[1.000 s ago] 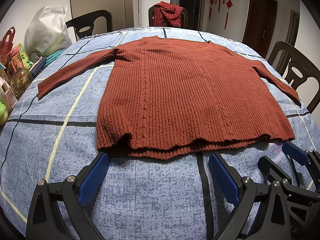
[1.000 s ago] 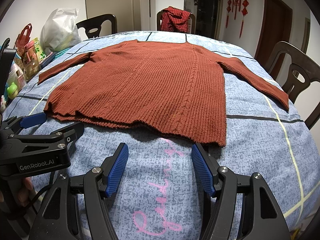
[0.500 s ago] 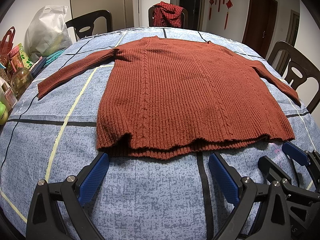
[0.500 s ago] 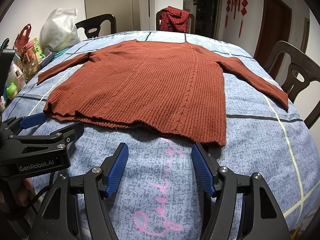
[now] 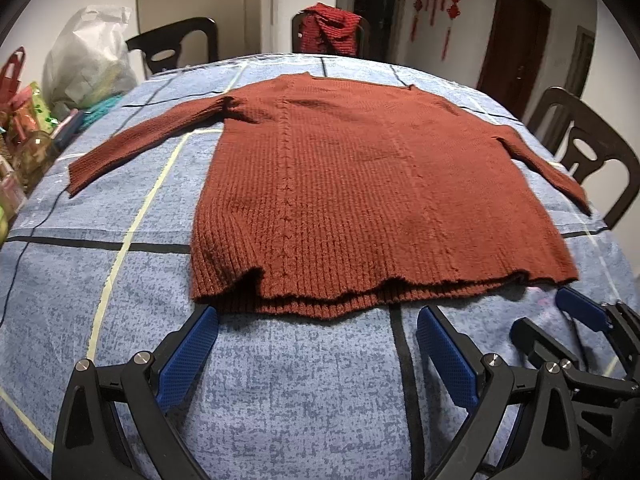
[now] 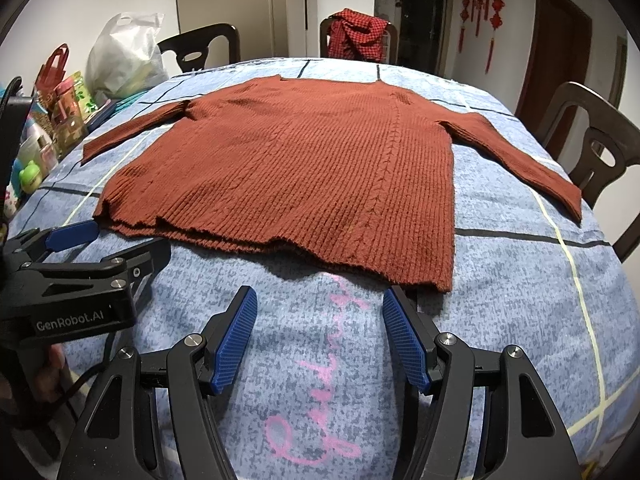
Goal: Fold small clothes
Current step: 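Move the right tool to the cuff of the sweater sleeve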
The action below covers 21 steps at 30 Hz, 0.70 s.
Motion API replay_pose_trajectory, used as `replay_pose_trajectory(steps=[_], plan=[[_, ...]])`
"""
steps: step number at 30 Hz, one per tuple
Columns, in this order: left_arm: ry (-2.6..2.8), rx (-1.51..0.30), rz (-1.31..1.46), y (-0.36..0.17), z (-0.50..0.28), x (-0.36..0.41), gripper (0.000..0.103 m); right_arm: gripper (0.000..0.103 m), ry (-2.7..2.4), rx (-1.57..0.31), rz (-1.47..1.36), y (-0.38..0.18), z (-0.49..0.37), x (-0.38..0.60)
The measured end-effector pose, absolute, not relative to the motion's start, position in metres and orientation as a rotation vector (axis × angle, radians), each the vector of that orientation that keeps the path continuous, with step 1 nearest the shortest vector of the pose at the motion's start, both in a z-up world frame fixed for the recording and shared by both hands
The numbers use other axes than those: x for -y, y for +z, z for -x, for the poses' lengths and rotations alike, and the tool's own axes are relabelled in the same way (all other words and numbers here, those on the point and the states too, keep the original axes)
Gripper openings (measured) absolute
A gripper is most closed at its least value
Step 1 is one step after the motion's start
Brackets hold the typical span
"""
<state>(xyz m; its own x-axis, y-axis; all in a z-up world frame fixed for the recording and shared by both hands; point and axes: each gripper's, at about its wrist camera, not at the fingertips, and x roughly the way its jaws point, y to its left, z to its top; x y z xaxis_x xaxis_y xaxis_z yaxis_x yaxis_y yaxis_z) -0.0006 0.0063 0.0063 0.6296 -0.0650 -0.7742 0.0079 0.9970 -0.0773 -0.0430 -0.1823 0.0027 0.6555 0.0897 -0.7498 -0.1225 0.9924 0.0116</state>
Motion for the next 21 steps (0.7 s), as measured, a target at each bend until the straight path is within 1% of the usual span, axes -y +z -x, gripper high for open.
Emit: replay_pose_trajectory(steps=[4, 6, 12, 17, 21], plan=[[-0.118, -0.92, 0.139, 0.013, -0.005, -0.018, 0.101, 0.066, 0.143, -0.826, 0.026, 0.011, 0.046, 0.185], [-0.121, -0.908, 0.156, 0.019, -0.005, -0.022, 0.101, 0.066, 0.151, -0.799, 0.023, 0.019, 0.046, 0.186], [-0.105, -0.807, 0.161, 0.047, -0.002, -0.045, 0.101, 0.066, 0.183, -0.708, 0.093, 0.048, 0.037, 0.173], [-0.032, -0.727, 0.171, 0.07, -0.006, -0.082, 0.101, 0.066, 0.227, -0.616, 0.176, 0.073, 0.016, 0.148], [0.046, -0.685, 0.205, 0.081, -0.012, -0.121, 0.101, 0.066, 0.323, -0.6, 0.216, 0.082, -0.012, 0.121]])
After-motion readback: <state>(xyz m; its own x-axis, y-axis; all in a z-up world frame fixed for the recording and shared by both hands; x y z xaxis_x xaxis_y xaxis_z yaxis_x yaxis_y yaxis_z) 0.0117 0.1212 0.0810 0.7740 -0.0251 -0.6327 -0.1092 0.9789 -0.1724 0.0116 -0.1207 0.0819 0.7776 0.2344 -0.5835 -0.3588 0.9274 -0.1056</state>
